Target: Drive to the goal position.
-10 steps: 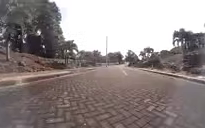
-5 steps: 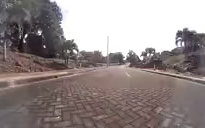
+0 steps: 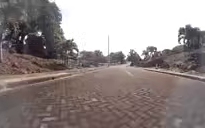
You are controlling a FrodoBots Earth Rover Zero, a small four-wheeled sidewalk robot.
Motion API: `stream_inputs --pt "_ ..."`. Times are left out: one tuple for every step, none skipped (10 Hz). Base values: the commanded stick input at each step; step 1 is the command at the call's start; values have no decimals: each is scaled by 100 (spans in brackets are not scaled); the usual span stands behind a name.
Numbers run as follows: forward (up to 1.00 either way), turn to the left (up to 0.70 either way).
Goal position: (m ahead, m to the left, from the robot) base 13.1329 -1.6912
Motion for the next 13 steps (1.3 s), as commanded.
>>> stream_inputs --pt "70 0" --pt "70 0" --pt "70 0" --pt "70 0" --pt "70 0" --pt "70 0" --pt "70 0" --pt "70 0" --pt "70 0" --pt "70 0" --pt "70 0" --pt "70 0" --pt "70 0"
